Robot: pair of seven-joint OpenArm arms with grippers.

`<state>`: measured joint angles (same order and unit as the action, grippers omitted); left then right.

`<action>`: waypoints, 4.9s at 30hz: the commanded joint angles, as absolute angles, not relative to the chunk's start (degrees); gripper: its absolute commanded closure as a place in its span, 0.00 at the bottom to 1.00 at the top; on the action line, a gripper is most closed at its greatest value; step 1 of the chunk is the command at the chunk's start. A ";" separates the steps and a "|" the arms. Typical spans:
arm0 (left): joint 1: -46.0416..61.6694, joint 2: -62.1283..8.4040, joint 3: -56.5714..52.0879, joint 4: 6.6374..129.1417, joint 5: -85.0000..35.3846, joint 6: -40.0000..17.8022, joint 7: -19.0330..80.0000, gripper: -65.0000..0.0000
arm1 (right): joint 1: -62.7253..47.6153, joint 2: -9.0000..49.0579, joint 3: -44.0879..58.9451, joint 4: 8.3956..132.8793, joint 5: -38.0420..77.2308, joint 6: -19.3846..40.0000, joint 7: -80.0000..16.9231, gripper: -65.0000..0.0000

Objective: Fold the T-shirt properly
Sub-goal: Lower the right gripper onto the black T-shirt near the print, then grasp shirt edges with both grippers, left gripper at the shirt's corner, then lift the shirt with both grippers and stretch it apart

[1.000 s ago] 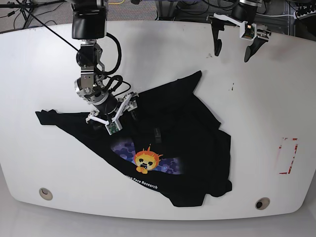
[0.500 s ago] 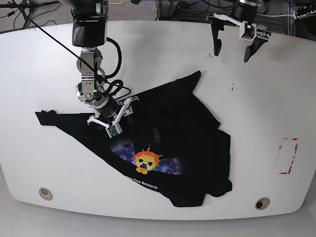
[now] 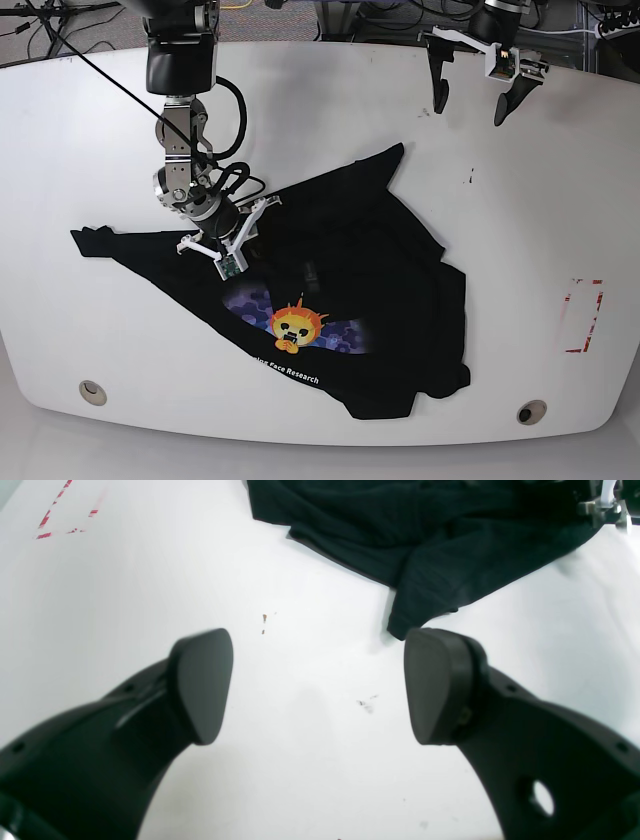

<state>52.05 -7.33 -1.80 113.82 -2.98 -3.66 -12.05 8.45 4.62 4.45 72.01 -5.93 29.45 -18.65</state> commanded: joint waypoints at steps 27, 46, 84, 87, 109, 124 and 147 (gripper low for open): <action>38.99 -7.43 7.96 113.10 -3.21 -3.74 2.68 0.23 | 5.32 4.88 4.18 115.47 -5.85 29.14 -33.71 1.00; 27.03 -7.25 13.32 101.23 -2.95 -3.38 6.90 0.23 | 6.37 5.05 4.70 117.23 -5.93 29.23 -33.80 1.00; 15.43 -3.65 21.05 85.41 -3.03 -3.47 6.90 1.00 | 7.08 6.11 5.05 116.53 -5.85 29.41 -33.80 1.00; 15.60 -3.74 20.97 85.58 -3.03 -3.47 6.90 0.97 | 7.08 6.11 5.05 116.53 -5.85 29.23 -33.80 1.00; 25.54 -10.24 5.85 101.32 -3.30 -3.65 6.90 0.99 | 10.51 6.20 12.70 116.00 -5.85 28.88 -33.80 1.00; 30.55 -11.12 -9.01 113.54 -3.38 -3.82 6.99 0.99 | 15.87 6.20 12.70 111.43 -5.93 28.88 -33.80 1.00; 4.53 -11.47 -24.40 114.68 -6.73 -7.96 27.74 0.99 | 34.15 9.27 12.70 98.86 -5.93 28.88 -34.15 1.00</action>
<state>8.21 -10.79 -23.64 113.14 -6.55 -8.19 27.64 30.61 8.47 12.64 98.17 -6.20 29.47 -36.07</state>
